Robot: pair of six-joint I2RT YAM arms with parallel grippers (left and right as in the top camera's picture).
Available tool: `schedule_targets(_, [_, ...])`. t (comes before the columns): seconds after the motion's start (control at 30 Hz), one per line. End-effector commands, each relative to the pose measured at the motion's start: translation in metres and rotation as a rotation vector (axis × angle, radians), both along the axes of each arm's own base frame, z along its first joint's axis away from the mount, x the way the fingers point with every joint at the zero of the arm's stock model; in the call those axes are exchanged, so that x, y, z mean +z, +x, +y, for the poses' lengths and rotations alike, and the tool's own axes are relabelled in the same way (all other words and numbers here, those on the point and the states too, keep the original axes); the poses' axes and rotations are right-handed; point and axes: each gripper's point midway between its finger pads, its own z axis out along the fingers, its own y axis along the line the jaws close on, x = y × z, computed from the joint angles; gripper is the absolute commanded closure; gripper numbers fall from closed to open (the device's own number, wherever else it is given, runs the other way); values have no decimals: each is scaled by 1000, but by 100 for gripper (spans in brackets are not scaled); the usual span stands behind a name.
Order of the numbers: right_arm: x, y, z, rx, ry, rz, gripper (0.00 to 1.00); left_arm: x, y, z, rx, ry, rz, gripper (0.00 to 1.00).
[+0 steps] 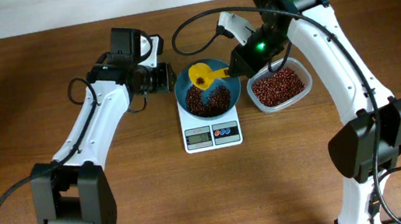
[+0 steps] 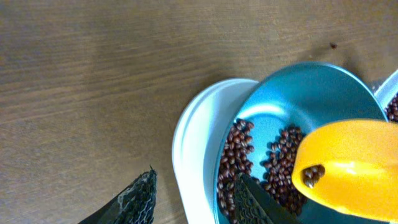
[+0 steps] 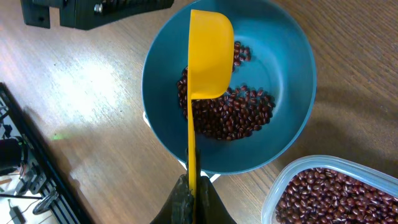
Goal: Scoop item into bowl and weigh 50g on scale
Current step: 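Lift the yellow scoop with the right gripper above the bowl, then raise the left arm up and back away from the scale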
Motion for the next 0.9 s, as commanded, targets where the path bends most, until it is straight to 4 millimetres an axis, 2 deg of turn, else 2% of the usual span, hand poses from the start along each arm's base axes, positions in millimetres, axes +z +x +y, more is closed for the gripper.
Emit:
schedule_targets(0.0, [28, -1, 4, 17, 36, -75, 96, -1, -5, -8, -66, 2, 8, 54])
schedule_targets(0.2, [28, 0, 5, 17, 38, -83, 96, -4, -14, -17, -123, 37, 10, 51])
schedule_targets(0.3, [28, 0, 5, 17, 38, -82, 96, -9, -14, -11, -102, 101, 8, 51])
schedule_targets(0.53, [28, 0, 5, 17, 38, -82, 96, -24, -15, -8, -97, 123, 43, 52])
schedule_targets(0.87, [28, 0, 5, 18, 38, -83, 96, -28, -12, 1, -84, 180, 35, 52])
